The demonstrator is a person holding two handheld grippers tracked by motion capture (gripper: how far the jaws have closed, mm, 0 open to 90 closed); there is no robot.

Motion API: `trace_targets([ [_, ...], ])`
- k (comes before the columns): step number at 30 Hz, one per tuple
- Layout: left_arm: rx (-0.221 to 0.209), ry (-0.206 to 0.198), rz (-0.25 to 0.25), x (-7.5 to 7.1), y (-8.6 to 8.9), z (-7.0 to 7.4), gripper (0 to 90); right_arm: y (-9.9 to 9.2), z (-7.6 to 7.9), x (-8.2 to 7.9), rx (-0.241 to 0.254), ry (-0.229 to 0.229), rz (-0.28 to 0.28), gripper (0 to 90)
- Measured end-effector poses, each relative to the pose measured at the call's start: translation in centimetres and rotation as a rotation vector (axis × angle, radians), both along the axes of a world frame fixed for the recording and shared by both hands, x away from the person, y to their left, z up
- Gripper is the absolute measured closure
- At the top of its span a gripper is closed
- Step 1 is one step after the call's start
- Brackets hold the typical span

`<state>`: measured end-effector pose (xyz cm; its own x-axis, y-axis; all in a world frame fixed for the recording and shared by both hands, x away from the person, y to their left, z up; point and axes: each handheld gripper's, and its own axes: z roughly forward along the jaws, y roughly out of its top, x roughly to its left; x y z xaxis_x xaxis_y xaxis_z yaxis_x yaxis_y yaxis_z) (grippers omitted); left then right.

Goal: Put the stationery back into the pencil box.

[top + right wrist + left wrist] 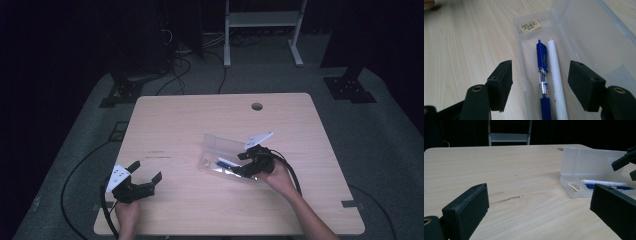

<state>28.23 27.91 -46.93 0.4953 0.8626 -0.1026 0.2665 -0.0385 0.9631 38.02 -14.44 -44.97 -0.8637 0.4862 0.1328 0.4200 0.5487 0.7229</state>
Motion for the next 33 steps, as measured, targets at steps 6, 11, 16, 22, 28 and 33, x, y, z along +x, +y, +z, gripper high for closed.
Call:
trace_targets([
  [6,0.007,0.007,-0.004,0.1,-0.2,-0.1,1.1,-1.2,-0.1,-0.6,-0.006,-0.001,-0.013,35.4],
  [11,0.008,0.005,-0.004,0.1,-0.2,-0.1,1.1,-1.9,-0.2,-0.8,-0.004,-0.010,-0.016,35.3],
  [16,0.008,0.006,-0.004,0.1,-0.2,-0.1,1.1,-2.4,-0.1,-1.2,-0.008,-0.005,-0.024,35.3],
  [22,0.007,0.008,-0.003,0.1,-0.2,-0.1,1.1,-2.9,-0.3,-1.6,-0.009,-0.009,-0.020,35.3],
  [28,0.008,0.006,-0.001,0.1,-0.2,-0.1,1.1,-3.4,-0.2,-2.0,-0.009,-0.010,-0.024,35.2],
  [33,0.008,0.005,-0.002,0.1,-0.2,-0.1,1.1,-4.0,-0.3,-2.5,-0.012,-0.015,-0.029,35.2],
])
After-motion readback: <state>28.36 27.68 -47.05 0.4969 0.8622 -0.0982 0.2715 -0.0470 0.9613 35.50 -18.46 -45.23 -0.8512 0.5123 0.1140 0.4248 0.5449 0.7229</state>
